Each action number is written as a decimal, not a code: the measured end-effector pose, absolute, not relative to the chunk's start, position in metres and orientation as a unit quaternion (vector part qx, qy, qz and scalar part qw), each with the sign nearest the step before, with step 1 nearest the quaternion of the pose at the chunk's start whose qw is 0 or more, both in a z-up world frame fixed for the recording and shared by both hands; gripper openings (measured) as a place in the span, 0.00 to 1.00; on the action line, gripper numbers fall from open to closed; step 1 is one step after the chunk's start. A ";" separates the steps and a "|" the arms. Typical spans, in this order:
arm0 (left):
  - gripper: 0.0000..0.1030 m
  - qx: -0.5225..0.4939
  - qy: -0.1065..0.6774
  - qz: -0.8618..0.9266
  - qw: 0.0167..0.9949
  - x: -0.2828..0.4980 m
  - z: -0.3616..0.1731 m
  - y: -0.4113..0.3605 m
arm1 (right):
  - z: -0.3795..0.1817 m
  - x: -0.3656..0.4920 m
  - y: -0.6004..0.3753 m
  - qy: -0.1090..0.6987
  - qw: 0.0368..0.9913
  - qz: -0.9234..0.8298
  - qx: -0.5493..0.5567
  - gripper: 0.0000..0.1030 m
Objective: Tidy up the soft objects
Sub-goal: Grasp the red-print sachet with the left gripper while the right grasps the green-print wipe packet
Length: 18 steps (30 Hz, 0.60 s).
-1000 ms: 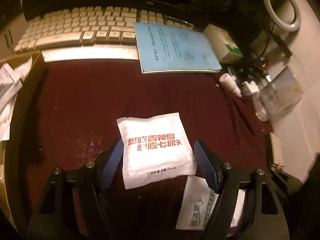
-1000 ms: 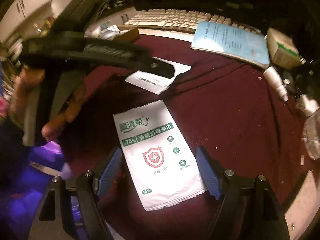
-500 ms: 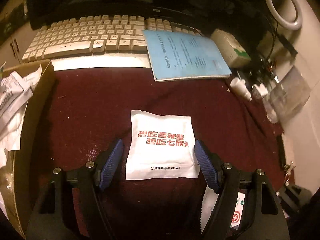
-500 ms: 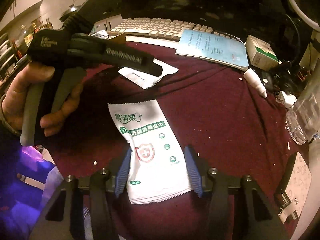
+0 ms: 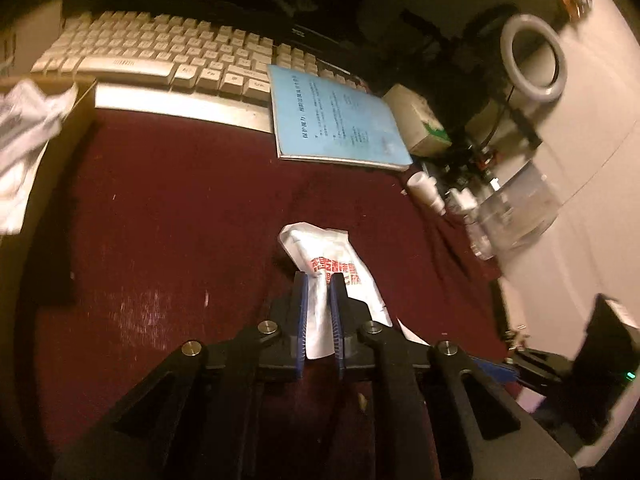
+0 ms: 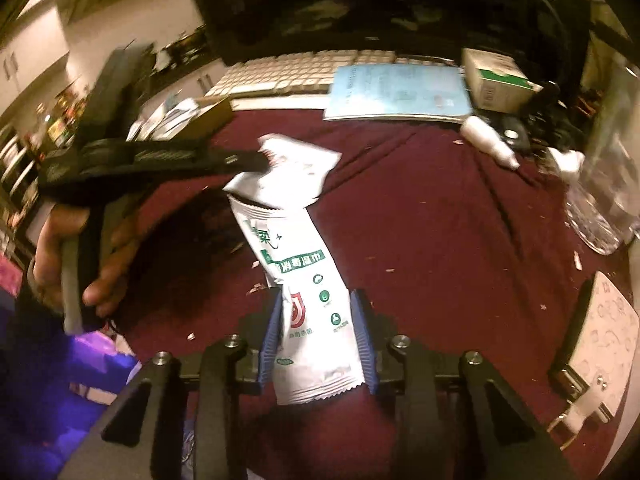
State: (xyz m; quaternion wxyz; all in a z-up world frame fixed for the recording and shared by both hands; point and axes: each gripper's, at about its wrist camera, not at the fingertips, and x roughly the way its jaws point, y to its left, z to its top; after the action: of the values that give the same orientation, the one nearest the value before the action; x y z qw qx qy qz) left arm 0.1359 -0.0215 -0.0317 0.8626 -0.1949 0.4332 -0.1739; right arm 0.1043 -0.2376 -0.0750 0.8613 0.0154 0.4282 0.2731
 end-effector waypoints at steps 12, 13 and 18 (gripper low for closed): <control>0.08 -0.313 0.360 -0.169 0.863 0.054 -0.002 0.048 | -0.067 0.116 -0.214 0.418 0.865 0.277 0.018 0.08; 0.08 -0.318 0.350 -0.168 0.865 0.047 0.002 0.053 | -0.065 0.117 -0.209 0.413 0.866 0.281 0.014 0.08; 0.08 -0.328 0.311 -0.143 0.880 0.019 0.024 0.082 | -0.045 0.123 -0.180 0.393 0.862 0.319 0.031 0.07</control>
State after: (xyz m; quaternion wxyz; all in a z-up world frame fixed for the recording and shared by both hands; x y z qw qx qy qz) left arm 0.0187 0.0820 0.0245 0.8804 -0.3284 0.3107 -0.1433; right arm 0.1228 -0.1799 -0.0449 0.8623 0.0311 0.3925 0.3185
